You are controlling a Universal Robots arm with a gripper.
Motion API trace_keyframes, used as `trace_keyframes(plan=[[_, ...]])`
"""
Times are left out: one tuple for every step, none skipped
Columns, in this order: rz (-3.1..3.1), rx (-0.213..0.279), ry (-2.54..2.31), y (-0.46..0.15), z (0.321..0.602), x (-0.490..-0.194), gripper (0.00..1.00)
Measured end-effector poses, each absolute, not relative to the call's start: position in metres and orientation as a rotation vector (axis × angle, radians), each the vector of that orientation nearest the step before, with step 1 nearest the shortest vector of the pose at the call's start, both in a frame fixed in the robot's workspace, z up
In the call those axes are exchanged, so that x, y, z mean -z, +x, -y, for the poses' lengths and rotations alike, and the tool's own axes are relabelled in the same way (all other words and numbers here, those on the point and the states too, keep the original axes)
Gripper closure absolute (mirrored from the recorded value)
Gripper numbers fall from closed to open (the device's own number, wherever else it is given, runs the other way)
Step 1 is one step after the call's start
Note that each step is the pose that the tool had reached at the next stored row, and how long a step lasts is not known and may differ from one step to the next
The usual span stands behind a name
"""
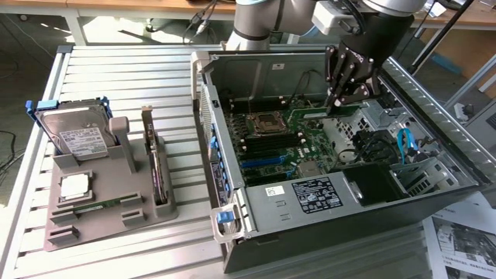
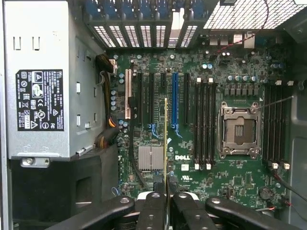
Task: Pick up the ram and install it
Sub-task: 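Insert the ram into the slot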
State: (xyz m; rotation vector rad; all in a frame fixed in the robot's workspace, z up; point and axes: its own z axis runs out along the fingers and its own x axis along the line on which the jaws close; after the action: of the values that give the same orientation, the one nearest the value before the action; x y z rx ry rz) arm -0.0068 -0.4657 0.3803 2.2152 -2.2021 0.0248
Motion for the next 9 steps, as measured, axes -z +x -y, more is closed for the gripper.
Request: trace_keyframes(plan=[[2.202, -0.025, 2.215, -0.007, 0.464, -0.377, 0.87], [2.202, -0.025, 2.215, -0.007, 0.463, -0.373, 0.87], [2.202, -0.025, 2.215, -0.007, 0.463, -0.371, 0.87], [2.202, -0.025, 2.215, -0.007, 0.462, -0.369, 0.87], [2.202, -0.025, 2.215, -0.007, 0.462, -0.368, 0.87], [2.202, -0.024, 2.215, -0.007, 0.461, -0.366, 0.87], [2.202, -0.024, 2.215, -0.007, 0.460, -0.364, 0.87], [2.203, -0.024, 2.215, -0.007, 0.459, -0.362, 0.87], [2.203, -0.024, 2.216, -0.007, 0.457, -0.359, 0.87]])
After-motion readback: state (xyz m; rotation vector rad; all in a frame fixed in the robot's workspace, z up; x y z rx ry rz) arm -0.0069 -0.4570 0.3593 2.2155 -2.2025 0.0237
